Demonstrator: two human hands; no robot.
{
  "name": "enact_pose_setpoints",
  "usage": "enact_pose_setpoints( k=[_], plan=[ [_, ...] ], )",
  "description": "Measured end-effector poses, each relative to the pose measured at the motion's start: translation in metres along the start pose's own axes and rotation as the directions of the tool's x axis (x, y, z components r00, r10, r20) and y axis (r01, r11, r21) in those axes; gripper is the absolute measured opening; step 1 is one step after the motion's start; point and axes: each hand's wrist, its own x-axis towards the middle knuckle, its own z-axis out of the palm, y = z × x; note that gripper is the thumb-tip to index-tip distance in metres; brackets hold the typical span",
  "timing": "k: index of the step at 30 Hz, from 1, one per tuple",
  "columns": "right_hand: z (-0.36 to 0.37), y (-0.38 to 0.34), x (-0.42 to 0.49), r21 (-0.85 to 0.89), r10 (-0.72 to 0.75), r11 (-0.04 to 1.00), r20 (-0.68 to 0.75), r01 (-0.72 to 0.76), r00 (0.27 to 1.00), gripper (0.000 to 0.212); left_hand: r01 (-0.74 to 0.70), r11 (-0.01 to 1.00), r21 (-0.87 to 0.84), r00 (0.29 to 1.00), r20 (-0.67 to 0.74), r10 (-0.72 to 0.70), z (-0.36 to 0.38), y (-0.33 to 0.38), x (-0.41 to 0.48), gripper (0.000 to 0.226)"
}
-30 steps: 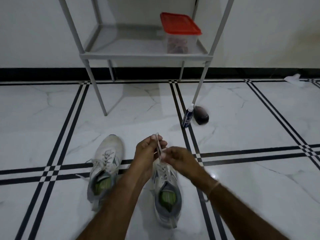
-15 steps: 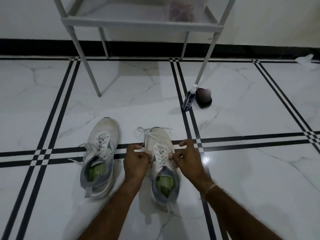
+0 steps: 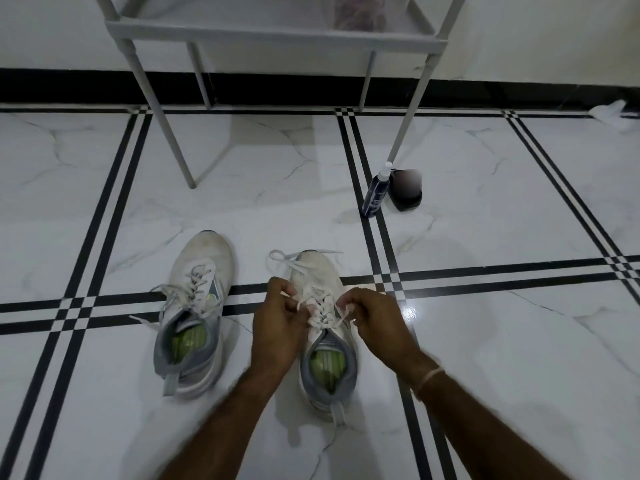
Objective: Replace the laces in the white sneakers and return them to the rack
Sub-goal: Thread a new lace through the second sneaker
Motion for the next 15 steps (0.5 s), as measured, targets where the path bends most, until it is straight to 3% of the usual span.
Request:
enact_pose_setpoints(
  k=[2, 5, 8, 10, 13, 15],
  plan=[
    [-0.003, 0.004, -0.005, -0.233, -0.123, 0.962, 0.096, 0.143, 0.988, 0.027, -0.171, 0.962, 0.211, 0.985, 0.004, 0.174, -0.008, -0.008, -0.005, 0.017],
    [-0.007, 0.001, -0.009, -0.345, -0.243, 0.886, 0.225, 0.311, 0.943, 0.03, -0.327, 0.878, 0.351, 0.94, 0.212, 0.266, -0.015, -0.017, -0.01, 0.014],
    [-0.009, 0.0, -0.006, -0.434, -0.338, 0.804, 0.227, 0.405, 0.913, 0.019, -0.487, 0.645, 0.589, 0.873, 0.319, 0.368, -0.017, -0.021, -0.008, 0.021],
    [-0.01, 0.001, -0.005, -0.452, -0.337, 0.789, 0.249, 0.417, 0.908, 0.016, -0.543, 0.55, 0.635, 0.834, 0.332, 0.441, -0.022, -0.014, -0.003, 0.027],
    [-0.012, 0.001, -0.008, -0.446, -0.319, 0.784, 0.305, 0.43, 0.897, 0.024, -0.719, 0.302, 0.626, 0.649, 0.449, 0.614, -0.028, -0.005, 0.0, 0.023],
    [-0.018, 0.002, -0.008, -0.428, -0.329, 0.773, 0.36, 0.468, 0.873, 0.028, -0.769, 0.292, 0.569, 0.607, 0.505, 0.614, -0.031, -0.005, 0.002, 0.032]
  ],
)
